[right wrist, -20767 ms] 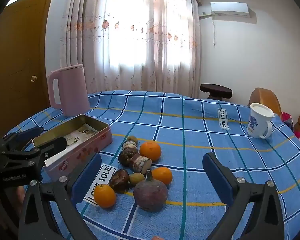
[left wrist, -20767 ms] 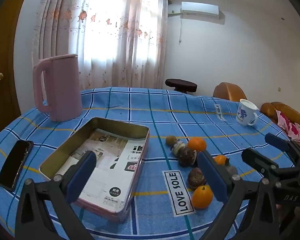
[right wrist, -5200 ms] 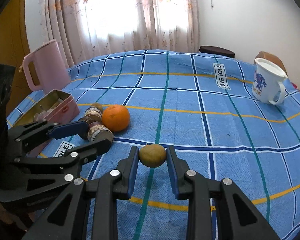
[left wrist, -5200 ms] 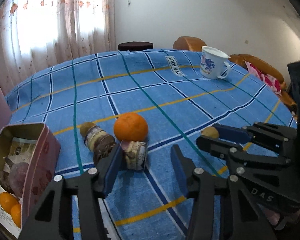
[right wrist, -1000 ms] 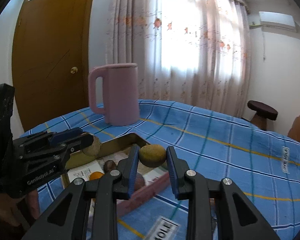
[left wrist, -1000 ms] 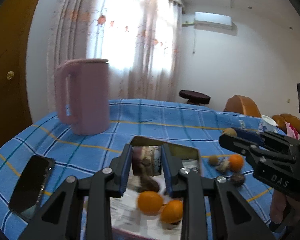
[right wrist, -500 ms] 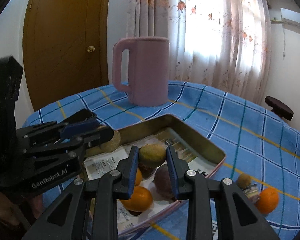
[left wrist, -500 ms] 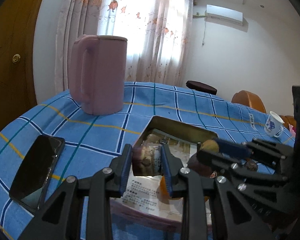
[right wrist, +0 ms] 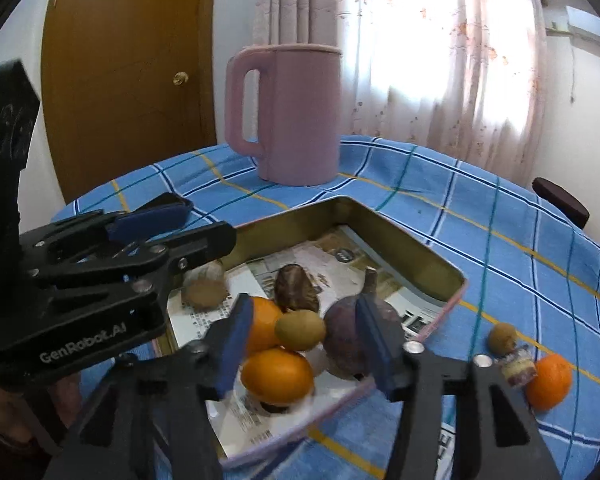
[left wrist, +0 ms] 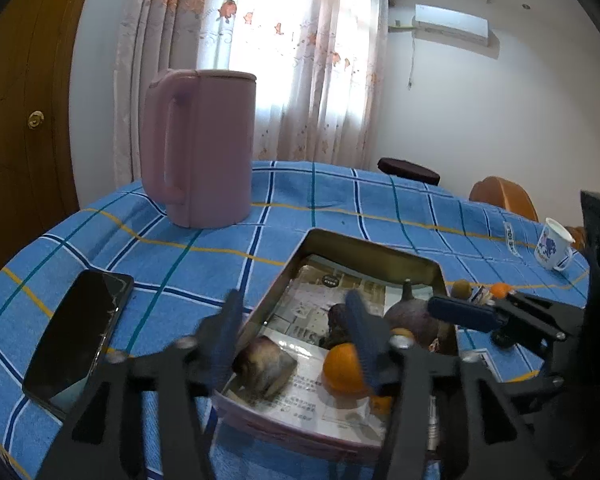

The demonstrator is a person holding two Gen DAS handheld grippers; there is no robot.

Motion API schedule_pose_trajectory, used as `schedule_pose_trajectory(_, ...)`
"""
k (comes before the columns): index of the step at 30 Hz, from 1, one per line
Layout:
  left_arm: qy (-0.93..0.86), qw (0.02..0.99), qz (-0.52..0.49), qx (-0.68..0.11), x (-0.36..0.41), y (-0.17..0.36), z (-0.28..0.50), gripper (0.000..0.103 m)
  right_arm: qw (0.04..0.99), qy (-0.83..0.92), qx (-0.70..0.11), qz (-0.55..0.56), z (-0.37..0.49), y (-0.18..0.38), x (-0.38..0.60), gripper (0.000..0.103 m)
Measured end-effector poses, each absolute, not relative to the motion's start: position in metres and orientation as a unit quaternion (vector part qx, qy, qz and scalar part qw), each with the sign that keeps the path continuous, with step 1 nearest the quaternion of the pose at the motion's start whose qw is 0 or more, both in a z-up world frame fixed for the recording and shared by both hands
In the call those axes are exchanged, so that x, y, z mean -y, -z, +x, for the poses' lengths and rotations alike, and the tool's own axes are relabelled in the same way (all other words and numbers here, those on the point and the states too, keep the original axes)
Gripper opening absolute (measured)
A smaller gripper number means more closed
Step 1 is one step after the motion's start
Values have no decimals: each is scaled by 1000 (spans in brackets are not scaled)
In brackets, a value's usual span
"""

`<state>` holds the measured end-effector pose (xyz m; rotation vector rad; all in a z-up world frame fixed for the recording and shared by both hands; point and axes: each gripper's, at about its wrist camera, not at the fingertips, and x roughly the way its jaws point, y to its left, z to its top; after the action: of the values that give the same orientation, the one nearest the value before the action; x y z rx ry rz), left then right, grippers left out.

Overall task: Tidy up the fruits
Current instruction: 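Open both tools to drop the wrapped cylinder and kiwi into the tin, then grasp the dark brown round fruit on the cloth with the right tool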

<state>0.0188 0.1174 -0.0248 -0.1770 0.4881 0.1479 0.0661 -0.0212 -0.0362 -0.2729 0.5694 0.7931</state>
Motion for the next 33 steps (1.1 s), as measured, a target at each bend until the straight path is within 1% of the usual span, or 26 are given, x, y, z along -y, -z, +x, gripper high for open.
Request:
schedule_pose_trajectory(2,-71,966,-89,-234,-114,23,15,70,879,-374,-270,-123,63,32,37,56)
schedule_pose_trajectory(4,-71,967,-92,-228,-111,22,13,80,886,-356,-269,-125,62,29,56,56)
schedule_pose_trajectory(11,-41,970,-83,-226,-81,18,15,82,914,-247,-303,-107,83,32,141,56)
schedule_pose_trajectory(13,-34,970,-76,-227,-72,17,17,86,914,-232,-317,-101,89,37,155,56)
schedule_pose_trajectory(16,-28,971,-68,-228,-61,15,19,87,907,-229,-338,-101,95,43,163,56)
schedule_pose_trajectory(23,-8,973,-49,-226,-39,7,22,92,891,-230,-375,-110,110,56,148,56)
schedule_pose_trajectory(24,-6,973,-47,-226,-36,6,22,93,889,-231,-381,-108,112,58,148,55)
schedule_pose_trajectory(25,-3,973,-43,-227,-33,6,23,93,887,-233,-386,-103,114,59,148,51)
schedule_pose_trajectory(26,-1,973,-41,-228,-30,5,25,93,885,-237,-388,-100,115,59,149,42)
schedule_pose_trajectory(30,12,972,-27,-233,-15,2,32,93,880,-252,-391,-94,115,59,152,40)
schedule_pose_trajectory(33,23,971,-13,-236,0,2,38,93,887,-252,-378,-81,108,55,164,40)
